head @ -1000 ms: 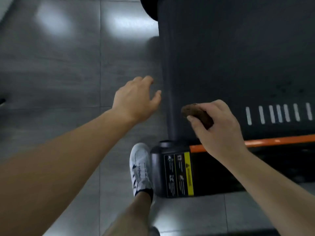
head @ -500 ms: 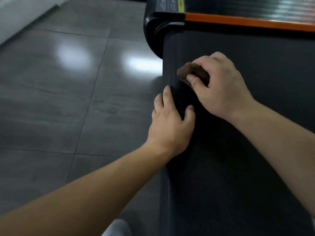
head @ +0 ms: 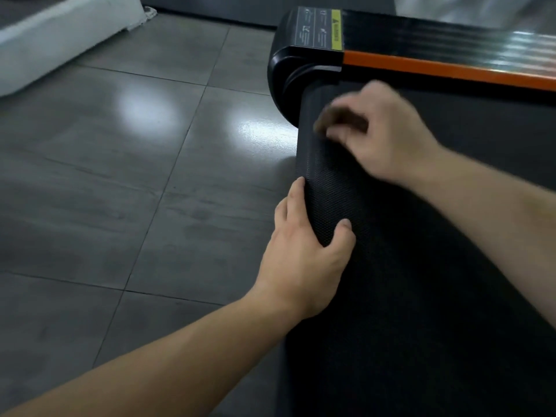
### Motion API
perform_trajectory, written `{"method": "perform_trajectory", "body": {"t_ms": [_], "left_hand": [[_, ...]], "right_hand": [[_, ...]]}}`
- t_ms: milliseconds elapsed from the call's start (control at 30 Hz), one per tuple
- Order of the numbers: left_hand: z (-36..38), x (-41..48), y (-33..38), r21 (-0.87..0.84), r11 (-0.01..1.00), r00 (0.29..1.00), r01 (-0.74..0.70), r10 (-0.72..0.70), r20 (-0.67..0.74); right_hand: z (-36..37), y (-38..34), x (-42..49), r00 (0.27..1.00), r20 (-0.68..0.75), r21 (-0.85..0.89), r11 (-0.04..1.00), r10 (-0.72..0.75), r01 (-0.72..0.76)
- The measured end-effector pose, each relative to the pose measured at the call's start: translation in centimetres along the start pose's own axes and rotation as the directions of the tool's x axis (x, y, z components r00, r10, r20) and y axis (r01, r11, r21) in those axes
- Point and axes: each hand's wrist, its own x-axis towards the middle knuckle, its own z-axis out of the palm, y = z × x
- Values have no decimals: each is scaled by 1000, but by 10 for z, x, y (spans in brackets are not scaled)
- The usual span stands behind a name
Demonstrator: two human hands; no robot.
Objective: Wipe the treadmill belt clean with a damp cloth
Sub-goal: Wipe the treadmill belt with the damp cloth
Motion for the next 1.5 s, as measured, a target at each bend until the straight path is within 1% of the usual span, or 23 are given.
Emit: {"method": "perform_trajectory", "body": {"t_ms": [100, 167, 267, 333, 400, 467, 567, 600, 633, 700, 767, 800, 867, 967, 1000, 1100, 1167, 1200, 1233, 1267, 1333, 1400, 1500], "left_hand": [[0, 1, -2, -34, 999, 1000, -2, 2, 4], [0, 0, -3, -46, 999, 1000, -10, 11, 8], [-1, 1, -4, -50, 999, 1000, -18, 18, -3], [-1, 1, -3, -45, 999, 1000, -17, 16, -6], [-1, 1, -3, -41, 999, 1000, -20, 20, -8], [-1, 0, -3, -37, 999, 1000, -16, 16, 1], [-1, 0, -3, -56, 998, 1000, -7, 7, 1], [-1, 1, -4, -59, 998, 1000, -6, 6, 1], [-2, 1, -3, -62, 998, 1000, -4, 4, -1], [-2, 1, -3, -65, 998, 1000, -6, 6, -2], [-3, 1, -2, -64, 998, 1000, -1, 1, 1], [-3, 0, -2, -65, 998, 1000, 2, -2, 4], [-3, -1, -1, -71, 997, 1000, 9, -7, 17], [-4, 0, -2, -73, 997, 1000, 12, -11, 19], [-3, 0, -2, -69, 998, 1000, 12, -11, 17], [-2, 1, -2, -51, 999, 1000, 11, -11, 6], [-1, 1, -3, -45, 999, 1000, 8, -8, -6], [-1, 1, -3, -46, 999, 1000, 8, -8, -4], [-1, 2, -3, -50, 999, 1000, 7, -7, 3], [-1, 2, -3, -54, 999, 1000, 6, -6, 9], [-2, 1, -3, -56, 998, 1000, 2, -2, 12], [-2, 2, -3, -54, 999, 1000, -1, 2, 13], [-1, 3, -4, -59, 998, 1000, 3, -2, 12]], "right_hand": [[7, 21, 59, 977, -110, -27, 982, 182, -186], [14, 21, 67, 962, -162, -33, 973, 219, -227], [17, 6, 32, 996, -84, -81, 996, 17, -23], [13, -1, 10, 987, 15, -60, 986, -157, 158], [5, 2, 18, 963, 103, -55, 965, -248, 255], [4, 11, 44, 979, 60, -90, 976, -195, 200], [12, 12, 74, 990, -137, -142, 989, 31, -50], [18, 6, 73, 987, -148, -157, 984, 60, -83], [22, 0, 66, 993, -110, -179, 982, 36, -55], [20, -13, 44, 989, 61, -147, 979, -134, 142], [6, -15, 33, 933, 229, -38, 955, -279, 295], [0, -12, 36, 916, 259, -27, 946, -307, 324], [-4, 1, 54, 949, 198, -90, 959, -247, 268], [6, 4, 71, 997, 20, -154, 985, -72, 74], [11, 0, 67, 996, 19, -157, 984, -84, 86], [10, -21, 33, 930, 242, -28, 956, -275, 290], [-3, -16, 22, 879, 308, 28, 927, -364, 375], [-8, -3, 27, 901, 261, 1, 933, -347, 359], [-14, 13, 35, 949, 176, -49, 960, -262, 275], [-17, 30, 44, 989, 70, -88, 987, -129, 135], [-14, 49, 51, 987, -100, -65, 989, 125, -132], [-4, 40, 36, 986, -119, -74, 989, 115, -124], [-2, 11, -5, 995, 33, 57, 994, -95, 93]]}}
